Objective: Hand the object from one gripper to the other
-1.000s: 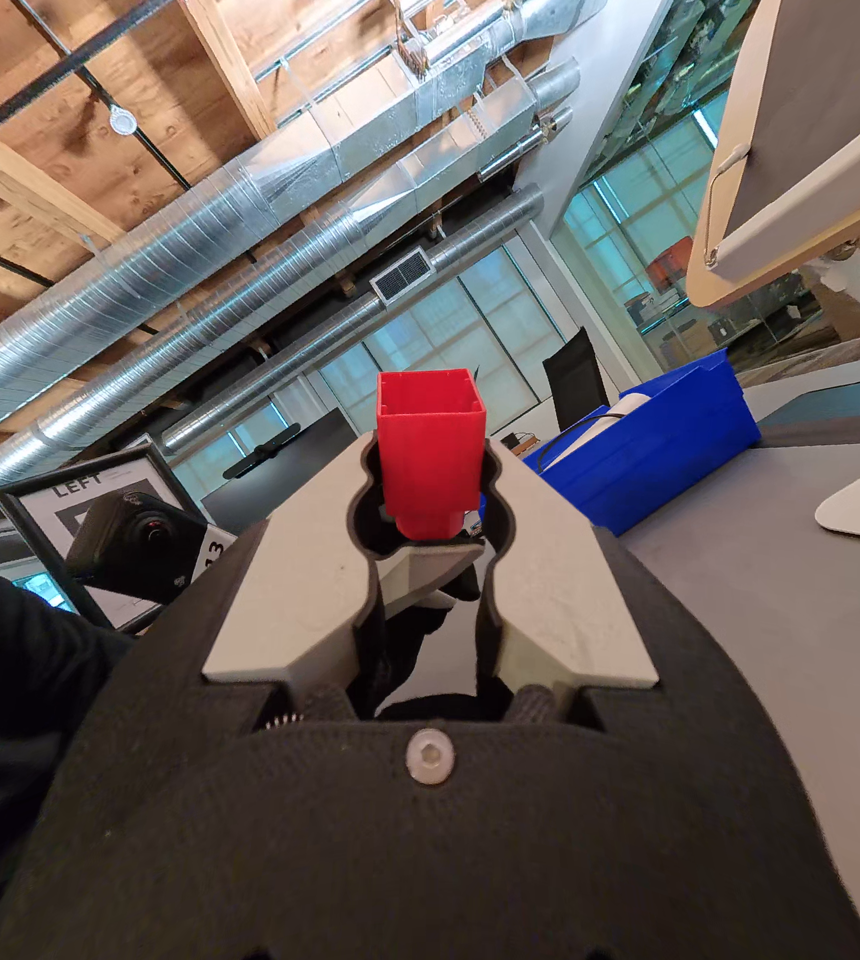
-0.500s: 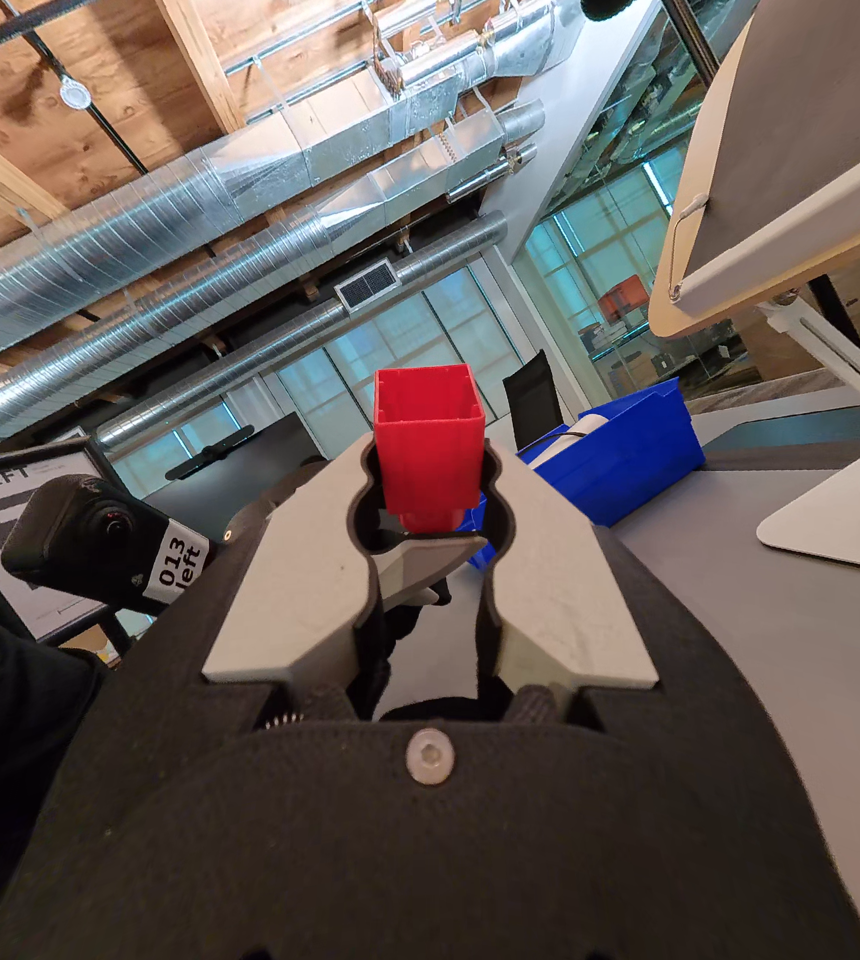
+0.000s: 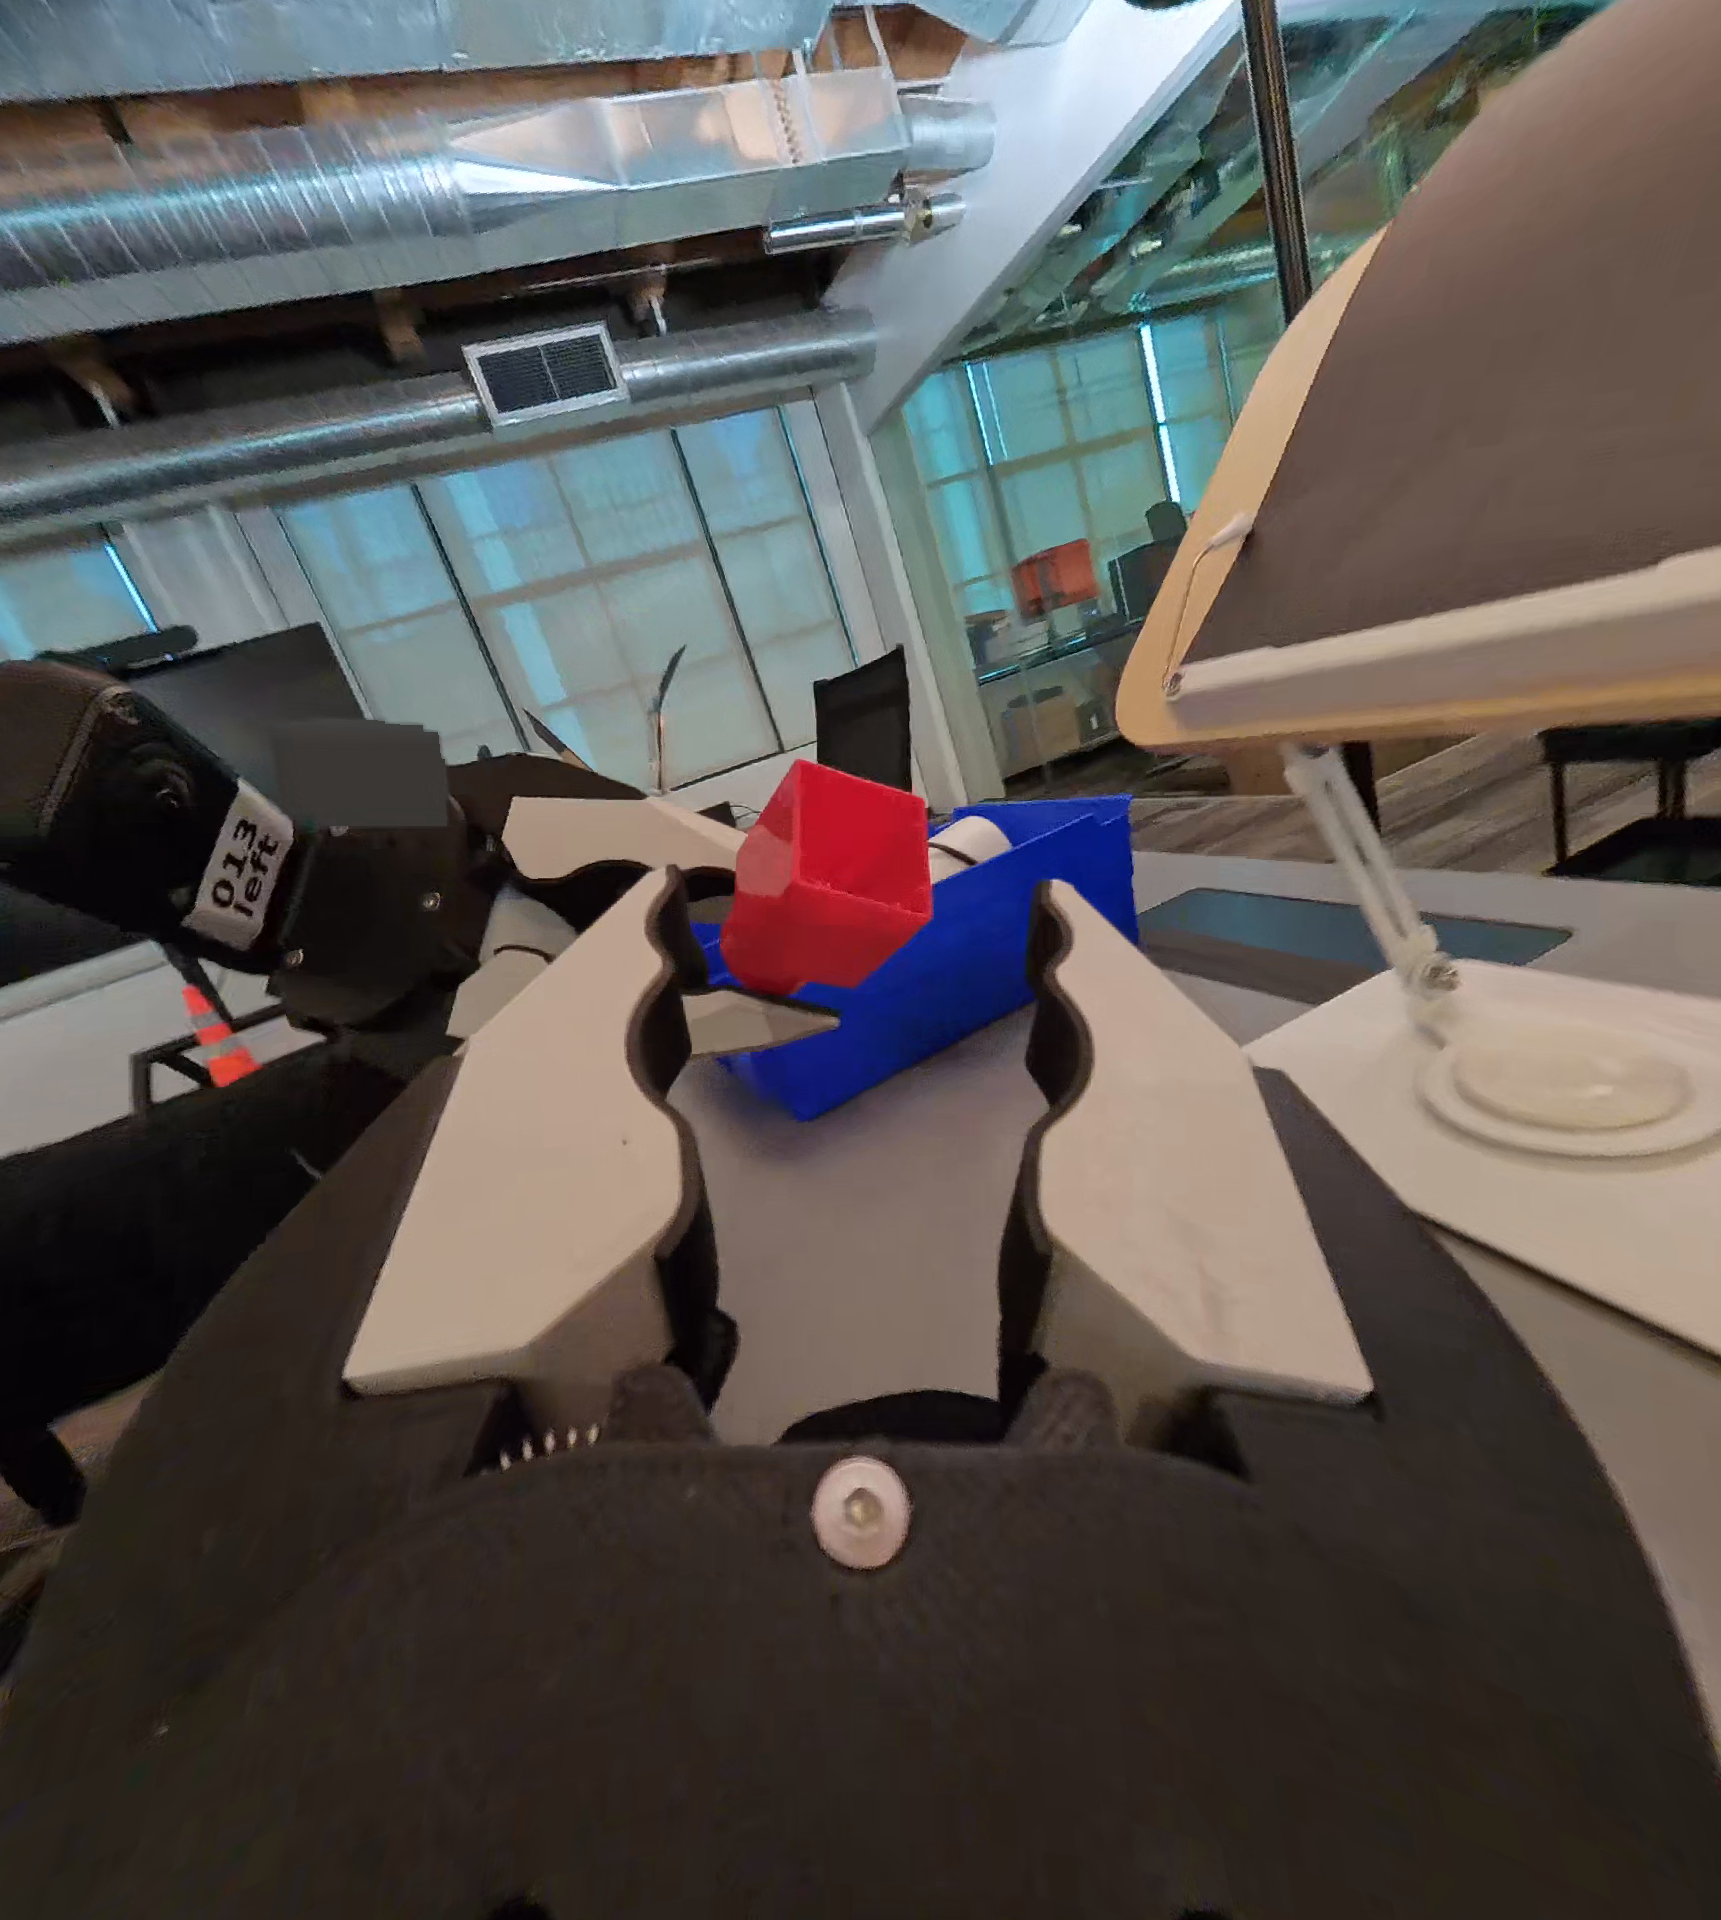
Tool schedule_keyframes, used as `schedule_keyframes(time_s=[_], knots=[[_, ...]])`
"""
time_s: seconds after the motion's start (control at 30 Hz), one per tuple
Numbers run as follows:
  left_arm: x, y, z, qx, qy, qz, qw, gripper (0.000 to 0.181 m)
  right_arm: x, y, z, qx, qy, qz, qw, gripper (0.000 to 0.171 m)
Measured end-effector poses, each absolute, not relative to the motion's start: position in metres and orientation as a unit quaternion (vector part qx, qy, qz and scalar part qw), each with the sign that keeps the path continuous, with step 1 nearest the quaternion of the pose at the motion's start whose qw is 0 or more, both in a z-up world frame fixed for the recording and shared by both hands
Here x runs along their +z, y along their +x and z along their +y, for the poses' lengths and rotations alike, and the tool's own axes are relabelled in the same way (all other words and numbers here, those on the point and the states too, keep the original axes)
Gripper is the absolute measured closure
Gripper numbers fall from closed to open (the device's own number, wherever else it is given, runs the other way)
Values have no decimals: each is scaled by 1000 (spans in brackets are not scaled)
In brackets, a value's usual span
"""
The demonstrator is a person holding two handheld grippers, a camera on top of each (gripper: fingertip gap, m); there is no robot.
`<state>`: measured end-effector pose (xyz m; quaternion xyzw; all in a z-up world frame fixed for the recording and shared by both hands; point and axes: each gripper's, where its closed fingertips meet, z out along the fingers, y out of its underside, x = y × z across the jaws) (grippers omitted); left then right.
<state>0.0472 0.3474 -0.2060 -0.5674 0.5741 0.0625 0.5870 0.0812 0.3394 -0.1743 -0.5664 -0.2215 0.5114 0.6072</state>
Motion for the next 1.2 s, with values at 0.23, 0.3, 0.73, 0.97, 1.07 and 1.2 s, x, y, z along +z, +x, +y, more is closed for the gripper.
schedule_keyframes(time_s=[0.23, 0.3, 0.73, 0.97, 1.07, 1.2], knots=[[-211, 41, 350, 113, -535, 643, 536, 153, -173, 72, 323, 478, -556, -309, 606, 131], [-215, 44, 347, 124, -522, 661, 525, 154, -180, 65, 320, 471, -564, -325, 595, 133], [-232, 53, 337, 133, -490, 703, 498, 153, -207, 50, 306, 488, -592, -385, 512, 171], [-227, 50, 337, -21, -585, 625, 517, 139, -175, 68, 307, 568, -533, -318, 540, 171], [-231, 50, 330, -153, -635, 574, 494, 138, -162, 76, 301, 607, -496, -303, 542, 171], [-220, 61, 310, -389, -657, 475, 438, 139, -157, 75, 284, 622, -457, -341, 536, 170]])
